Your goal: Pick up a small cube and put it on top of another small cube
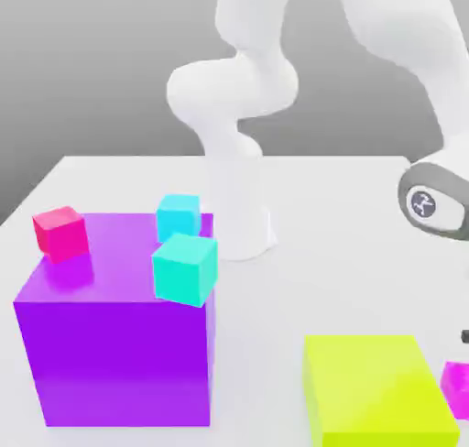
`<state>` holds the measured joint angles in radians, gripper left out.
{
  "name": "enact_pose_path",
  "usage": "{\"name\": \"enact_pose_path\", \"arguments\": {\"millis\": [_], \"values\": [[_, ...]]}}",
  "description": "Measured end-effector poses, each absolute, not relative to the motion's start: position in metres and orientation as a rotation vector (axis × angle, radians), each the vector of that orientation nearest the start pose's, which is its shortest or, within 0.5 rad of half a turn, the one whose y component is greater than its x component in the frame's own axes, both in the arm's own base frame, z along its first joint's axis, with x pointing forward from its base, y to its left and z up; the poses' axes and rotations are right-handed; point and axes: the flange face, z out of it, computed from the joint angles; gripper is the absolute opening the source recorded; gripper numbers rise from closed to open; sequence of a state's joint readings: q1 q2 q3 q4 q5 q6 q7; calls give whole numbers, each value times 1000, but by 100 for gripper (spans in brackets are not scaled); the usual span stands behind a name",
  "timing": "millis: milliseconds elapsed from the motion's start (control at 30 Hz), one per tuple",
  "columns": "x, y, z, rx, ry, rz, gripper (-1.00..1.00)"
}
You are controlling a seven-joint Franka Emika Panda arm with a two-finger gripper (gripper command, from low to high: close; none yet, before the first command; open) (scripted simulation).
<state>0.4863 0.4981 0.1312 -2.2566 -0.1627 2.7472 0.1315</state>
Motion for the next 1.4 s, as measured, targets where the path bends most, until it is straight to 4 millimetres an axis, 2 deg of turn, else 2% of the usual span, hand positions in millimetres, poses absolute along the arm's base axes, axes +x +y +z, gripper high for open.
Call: {"name": "enact_pose_path", "arguments": {"millis": [167,200,233,367,400,467,533,633,733,800,933,1000,1100,1133,1167,1300,1333,1400], "values": [[428,316,141,-2992,-959,1,-100],[428,316,134,-2991,-961,2,-100],[428,316,138,-2992,-961,1,-100],[428,316,186,-2991,-961,0,-100],[442,309,202,-3002,-930,-37,-100],[470,273,233,-3058,-774,-78,-100],[494,225,263,-3115,-571,-105,-100],[514,151,303,-3172,-254,-125,-100],[522,43,345,-3190,185,-135,-100],[512,-23,373,-3166,469,-138,-100],[477,-105,421,-3072,883,-141,-100],[449,-151,442,-2991,1111,-139,-100],[397,-215,471,-2831,1442,-135,-100],[378,-228,474,-2768,1537,-109,-100],[368,-227,466,-2733,1571,-57,-100],[360,-224,411,-2699,1598,-2,-100],[359,-224,399,-2698,1599,0,100],[359,-224,399,-2698,1599,0,100]]}}
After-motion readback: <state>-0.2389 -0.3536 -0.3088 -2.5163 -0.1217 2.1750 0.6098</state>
